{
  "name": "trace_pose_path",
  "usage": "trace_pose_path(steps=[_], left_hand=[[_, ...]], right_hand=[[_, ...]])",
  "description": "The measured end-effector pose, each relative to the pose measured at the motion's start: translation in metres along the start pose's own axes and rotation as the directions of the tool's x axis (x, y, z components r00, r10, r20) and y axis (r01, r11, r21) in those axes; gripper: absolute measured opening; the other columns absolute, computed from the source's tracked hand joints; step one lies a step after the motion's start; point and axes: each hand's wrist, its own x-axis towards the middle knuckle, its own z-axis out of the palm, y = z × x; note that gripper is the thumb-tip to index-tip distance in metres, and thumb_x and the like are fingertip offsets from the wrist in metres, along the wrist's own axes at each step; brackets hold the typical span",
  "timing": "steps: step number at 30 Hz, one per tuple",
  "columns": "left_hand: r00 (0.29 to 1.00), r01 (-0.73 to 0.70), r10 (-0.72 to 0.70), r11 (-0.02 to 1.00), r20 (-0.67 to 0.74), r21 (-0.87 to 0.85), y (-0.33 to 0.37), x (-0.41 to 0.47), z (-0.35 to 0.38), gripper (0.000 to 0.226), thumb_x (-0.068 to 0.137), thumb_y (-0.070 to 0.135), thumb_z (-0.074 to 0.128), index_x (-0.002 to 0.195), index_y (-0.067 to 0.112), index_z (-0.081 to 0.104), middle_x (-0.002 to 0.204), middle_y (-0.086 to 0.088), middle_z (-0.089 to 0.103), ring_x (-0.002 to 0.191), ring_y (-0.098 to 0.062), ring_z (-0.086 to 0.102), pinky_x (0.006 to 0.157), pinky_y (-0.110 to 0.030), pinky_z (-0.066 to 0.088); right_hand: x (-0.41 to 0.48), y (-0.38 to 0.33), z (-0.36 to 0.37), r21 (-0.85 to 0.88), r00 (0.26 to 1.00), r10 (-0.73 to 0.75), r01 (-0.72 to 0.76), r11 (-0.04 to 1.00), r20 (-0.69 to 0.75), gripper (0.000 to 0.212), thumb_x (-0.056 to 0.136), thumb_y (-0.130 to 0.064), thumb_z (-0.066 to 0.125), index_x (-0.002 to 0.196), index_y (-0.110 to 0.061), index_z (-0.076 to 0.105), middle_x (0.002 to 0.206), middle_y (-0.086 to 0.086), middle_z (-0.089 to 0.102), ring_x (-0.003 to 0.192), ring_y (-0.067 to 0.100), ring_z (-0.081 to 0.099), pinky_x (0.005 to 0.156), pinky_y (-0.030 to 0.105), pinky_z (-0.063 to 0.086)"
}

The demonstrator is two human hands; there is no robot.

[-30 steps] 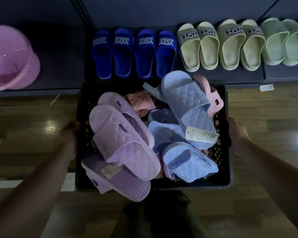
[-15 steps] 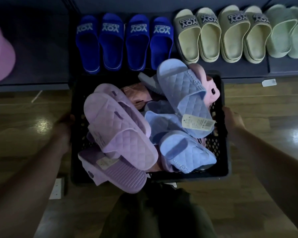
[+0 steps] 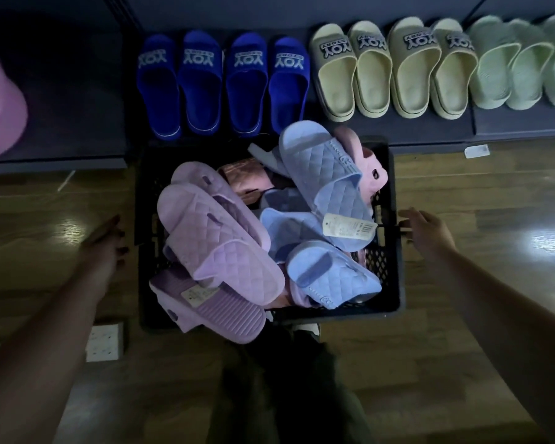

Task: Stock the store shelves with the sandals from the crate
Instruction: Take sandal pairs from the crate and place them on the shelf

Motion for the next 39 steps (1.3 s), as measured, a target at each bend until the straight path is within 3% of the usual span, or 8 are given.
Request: trace_pose_path(steps=[3, 7, 10, 19, 24, 27, 33, 39], left_hand=[[0.997, 0.064, -0.061, 0.996, -0.040, 0.066, 0.007, -0.052, -0.010, 0.023, 0.098, 0.027, 0.044, 0.084, 0.019, 0.060, 0.080, -0.007, 0.054, 0.076, -0.022, 0.051, 0.060, -0.027, 0.037], [0.989, 0.140, -0.132, 0.982, -0.069, 0.123, -0.007, -0.106, -0.015, 0.042, 0.077, 0.056, 0.050, 0.098, 0.025, 0.069, 0.103, -0.009, 0.068, 0.095, -0.028, 0.062, 0.088, -0.043, 0.049], [0.988, 0.134, -0.127, 0.988, -0.085, 0.075, 0.018, -0.168, 0.009, 0.020, 0.087, 0.042, 0.050, 0.088, 0.030, 0.065, 0.094, -0.003, 0.069, 0.087, -0.023, 0.064, 0.079, -0.045, 0.051], [0.992, 0.113, -0.108, 0.990, 0.057, -0.087, 0.021, -0.265, 0.114, 0.024, 0.096, 0.022, 0.048, 0.075, 0.020, 0.058, 0.072, -0.001, 0.063, 0.068, -0.019, 0.059, 0.069, -0.038, 0.047], [0.953, -0.241, 0.188, 0.946, 0.239, 0.219, 0.006, -0.252, 0.165, 0.017, 0.095, 0.025, 0.052, 0.101, 0.016, 0.066, 0.095, 0.010, 0.066, 0.086, -0.005, 0.061, 0.067, -0.008, 0.043], [0.902, -0.405, 0.310, 0.848, 0.300, 0.342, -0.001, -0.237, 0.182, 0.023, 0.092, 0.028, 0.056, 0.111, 0.018, 0.064, 0.099, 0.005, 0.070, 0.086, -0.008, 0.064, 0.074, -0.022, 0.052], [0.871, -0.472, 0.339, 0.779, 0.355, 0.413, -0.005, -0.232, 0.200, 0.026, 0.089, 0.026, 0.062, 0.112, 0.014, 0.064, 0.108, -0.002, 0.068, 0.095, -0.014, 0.060, 0.078, -0.021, 0.045], [0.854, -0.470, 0.291, 0.787, 0.432, 0.399, -0.009, -0.234, 0.200, 0.016, 0.092, 0.026, 0.057, 0.100, 0.014, 0.064, 0.097, 0.001, 0.067, 0.081, -0.011, 0.061, 0.071, -0.018, 0.048]], right_hand=[[-0.043, -0.012, -0.018, -0.006, 0.999, 0.038, -0.038, 0.999, 0.006, 0.030, 0.075, -0.047, 0.052, 0.082, -0.027, 0.073, 0.082, 0.000, 0.070, 0.076, 0.021, 0.064, 0.071, 0.038, 0.049], [-0.093, -0.034, -0.034, 0.032, 0.993, 0.086, -0.089, 0.996, 0.086, 0.016, 0.084, -0.034, 0.061, 0.077, -0.024, 0.071, 0.074, -0.001, 0.069, 0.072, 0.019, 0.064, 0.070, 0.035, 0.050], [-0.113, -0.046, -0.034, 0.089, 0.981, 0.089, -0.106, 0.990, 0.171, 0.014, 0.090, -0.023, 0.059, 0.080, -0.022, 0.068, 0.080, 0.004, 0.069, 0.073, 0.018, 0.065, 0.062, 0.026, 0.047], [-0.112, -0.069, -0.021, 0.268, 0.953, 0.073, -0.156, 0.951, 0.295, 0.016, 0.087, -0.021, 0.066, 0.095, -0.009, 0.071, 0.091, 0.013, 0.073, 0.077, 0.021, 0.068, 0.068, 0.031, 0.054], [-0.099, -0.105, 0.023, 0.300, 0.904, 0.002, -0.144, 0.943, 0.427, 0.031, 0.087, -0.034, 0.067, 0.105, -0.008, 0.068, 0.096, 0.005, 0.073, 0.081, 0.018, 0.069, 0.063, 0.024, 0.051], [-0.092, -0.123, 0.045, 0.320, 0.898, 0.016, -0.174, 0.931, 0.441, 0.028, 0.086, -0.035, 0.069, 0.091, -0.007, 0.068, 0.083, 0.005, 0.071, 0.066, 0.016, 0.066, 0.049, 0.020, 0.043], [-0.085, -0.129, 0.061, 0.561, 0.879, 0.080, -0.368, 0.742, 0.471, 0.018, 0.086, -0.012, 0.069, 0.072, -0.003, 0.062, 0.058, 0.008, 0.067, 0.051, 0.013, 0.063, 0.049, 0.019, 0.054], [-0.092, -0.124, 0.035, 0.572, 0.895, -0.114, -0.173, 0.802, 0.431, 0.014, 0.097, -0.010, 0.051, 0.084, -0.005, 0.046, 0.076, 0.010, 0.059, 0.067, 0.028, 0.072, 0.061, 0.028, 0.058]])
